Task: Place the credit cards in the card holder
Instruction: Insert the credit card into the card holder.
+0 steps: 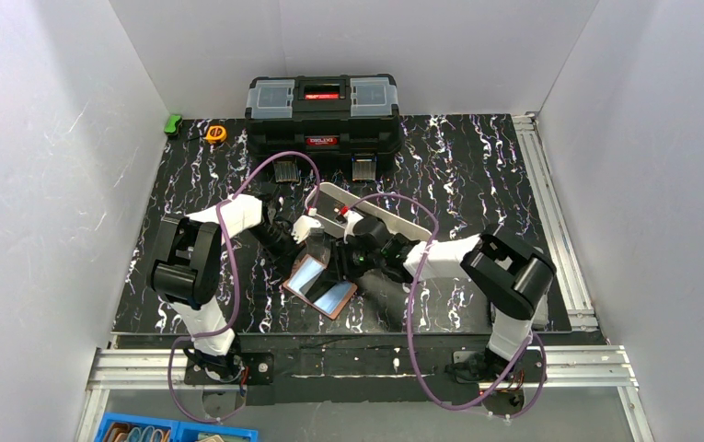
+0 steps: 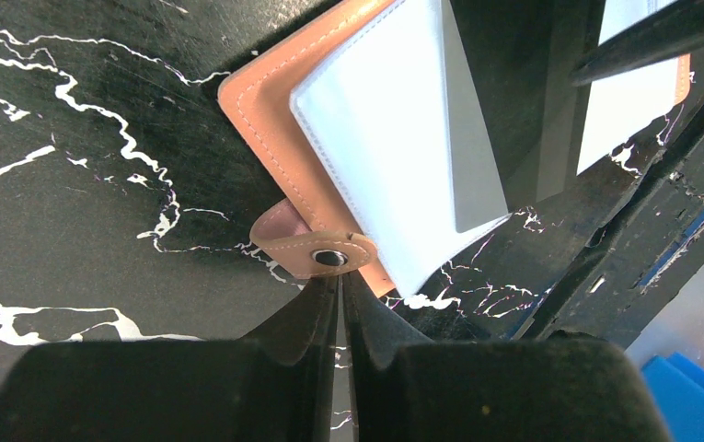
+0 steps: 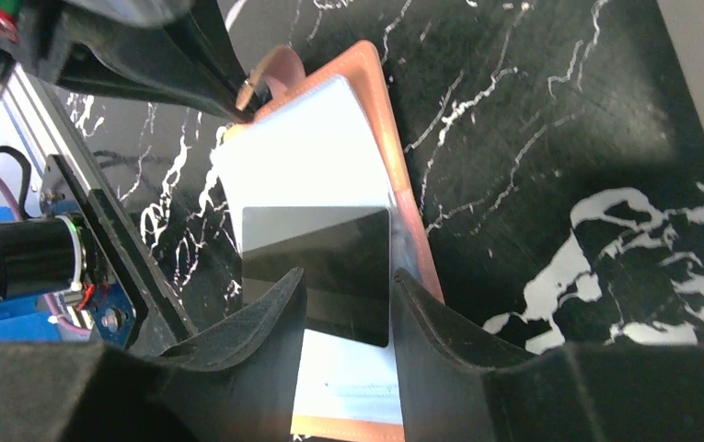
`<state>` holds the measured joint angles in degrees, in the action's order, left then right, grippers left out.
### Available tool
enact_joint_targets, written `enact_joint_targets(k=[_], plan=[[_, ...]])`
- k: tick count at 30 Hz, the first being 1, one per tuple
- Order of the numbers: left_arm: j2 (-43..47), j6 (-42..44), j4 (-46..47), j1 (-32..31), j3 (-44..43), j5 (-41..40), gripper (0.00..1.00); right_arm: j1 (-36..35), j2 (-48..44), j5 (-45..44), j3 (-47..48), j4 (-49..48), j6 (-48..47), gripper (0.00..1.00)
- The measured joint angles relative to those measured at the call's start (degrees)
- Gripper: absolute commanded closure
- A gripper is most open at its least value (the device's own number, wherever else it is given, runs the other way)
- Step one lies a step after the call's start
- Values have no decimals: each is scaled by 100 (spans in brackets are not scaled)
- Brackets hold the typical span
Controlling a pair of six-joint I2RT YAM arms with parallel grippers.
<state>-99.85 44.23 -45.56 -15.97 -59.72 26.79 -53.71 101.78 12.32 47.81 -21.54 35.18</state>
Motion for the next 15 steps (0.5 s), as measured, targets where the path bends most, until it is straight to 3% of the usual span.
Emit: enact_joint_targets(k=[15], plan=[[-2,0,-4,0,-2,0,94,2,269,195,225,-160,79,57]])
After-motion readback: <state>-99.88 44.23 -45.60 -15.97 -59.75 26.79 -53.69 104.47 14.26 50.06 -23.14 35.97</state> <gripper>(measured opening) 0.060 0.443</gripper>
